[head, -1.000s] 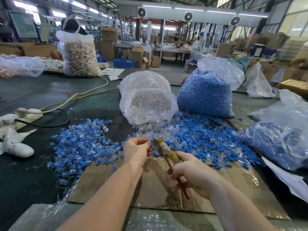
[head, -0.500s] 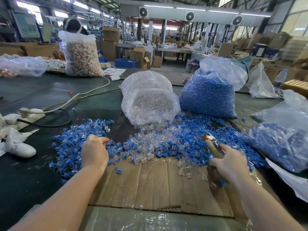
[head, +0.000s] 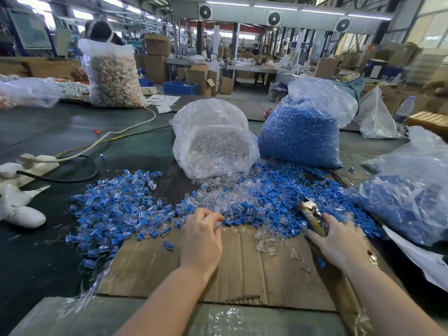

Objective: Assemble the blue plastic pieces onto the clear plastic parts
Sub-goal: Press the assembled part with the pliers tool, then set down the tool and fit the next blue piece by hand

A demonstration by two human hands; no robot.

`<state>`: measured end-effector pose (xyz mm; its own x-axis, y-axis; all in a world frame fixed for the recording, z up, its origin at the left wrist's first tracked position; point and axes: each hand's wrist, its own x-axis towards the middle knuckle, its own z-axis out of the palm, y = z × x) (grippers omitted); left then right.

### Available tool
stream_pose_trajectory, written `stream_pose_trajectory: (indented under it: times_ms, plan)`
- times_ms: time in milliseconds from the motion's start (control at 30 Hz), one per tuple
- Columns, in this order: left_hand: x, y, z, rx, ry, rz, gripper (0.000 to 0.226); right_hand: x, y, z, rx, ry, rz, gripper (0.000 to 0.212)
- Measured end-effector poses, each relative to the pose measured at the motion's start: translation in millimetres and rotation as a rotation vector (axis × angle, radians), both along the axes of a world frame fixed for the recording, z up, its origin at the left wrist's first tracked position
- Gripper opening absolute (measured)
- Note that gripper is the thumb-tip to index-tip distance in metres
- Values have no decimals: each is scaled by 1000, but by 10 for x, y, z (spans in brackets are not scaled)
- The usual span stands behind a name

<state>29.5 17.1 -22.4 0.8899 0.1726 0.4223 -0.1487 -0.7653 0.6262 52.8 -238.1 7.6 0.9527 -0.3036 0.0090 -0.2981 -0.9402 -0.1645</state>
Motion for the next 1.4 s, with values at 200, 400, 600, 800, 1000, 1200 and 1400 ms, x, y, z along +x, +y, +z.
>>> stream_pose_trajectory:
  times_ms: [200,400,600,800,1000,1200,1400]
  plan:
    - [-18,-154,-99,55,30,-75,29,-78,136,55,-64,-209,65,56]
    - [-33,-101,-147,102,35,-74,28,-75,380,-5,-132,-238,232,22]
    - [-27,-110,-163,210,130,85,44,-71,425,-47,-218,-222,215,16]
    - [-22,-108,-169,92,72,13,33,-135,555,1,-40,-420,297,20]
    - [-71,-111,-103,-4,20,-56,17,-337,1016,-61,296,-498,432,13]
    - [-95,-106,-74,-48,-27,-79,24,-444,1185,-250,381,-569,449,7]
    - [-80,-102,-75,-73,-28,-99,20,-464,1170,-285,382,-658,461,12]
